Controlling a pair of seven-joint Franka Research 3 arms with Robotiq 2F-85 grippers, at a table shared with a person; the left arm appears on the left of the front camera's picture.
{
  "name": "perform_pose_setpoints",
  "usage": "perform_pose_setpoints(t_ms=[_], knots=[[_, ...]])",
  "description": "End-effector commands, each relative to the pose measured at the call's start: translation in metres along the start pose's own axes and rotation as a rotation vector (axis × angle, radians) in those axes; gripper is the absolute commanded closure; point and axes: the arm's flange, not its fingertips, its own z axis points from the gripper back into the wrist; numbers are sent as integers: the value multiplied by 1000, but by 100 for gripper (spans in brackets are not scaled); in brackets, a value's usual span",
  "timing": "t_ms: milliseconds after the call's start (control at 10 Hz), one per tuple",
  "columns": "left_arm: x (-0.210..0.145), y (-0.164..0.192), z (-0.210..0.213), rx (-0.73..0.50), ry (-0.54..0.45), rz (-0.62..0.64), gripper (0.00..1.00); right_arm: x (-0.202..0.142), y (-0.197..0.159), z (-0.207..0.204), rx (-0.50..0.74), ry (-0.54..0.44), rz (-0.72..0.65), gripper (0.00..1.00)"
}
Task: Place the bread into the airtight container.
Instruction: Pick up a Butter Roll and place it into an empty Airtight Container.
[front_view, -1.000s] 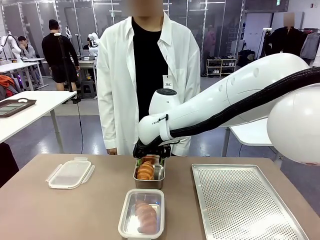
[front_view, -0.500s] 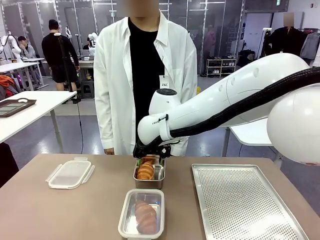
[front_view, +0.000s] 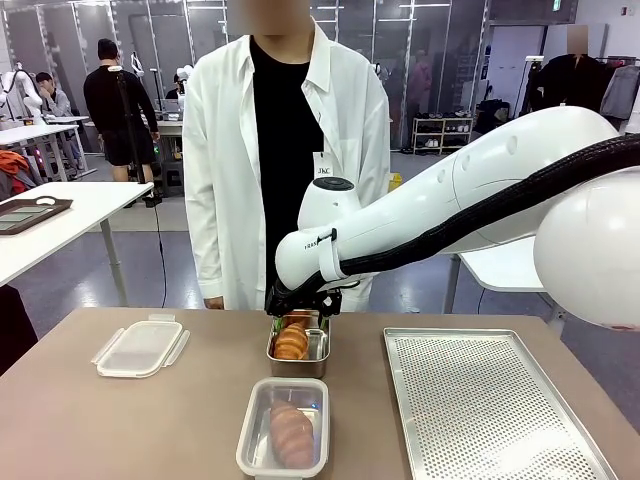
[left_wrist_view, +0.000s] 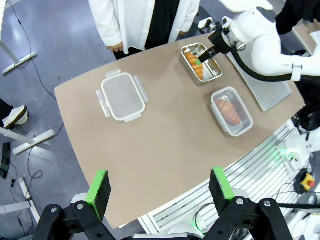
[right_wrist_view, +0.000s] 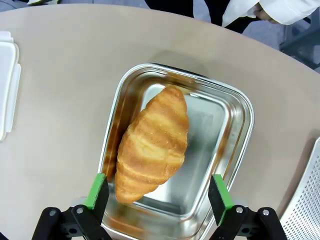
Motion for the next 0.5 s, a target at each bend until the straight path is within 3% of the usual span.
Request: perform_pose_setpoints(t_ms=[0, 400], knots=[[0, -1, 0, -10, -3, -14, 0, 1, -1, 13, 9, 21, 35, 0], [0, -1, 0, -10, -3, -14, 0, -14, -20, 108, 65, 163, 19, 0]])
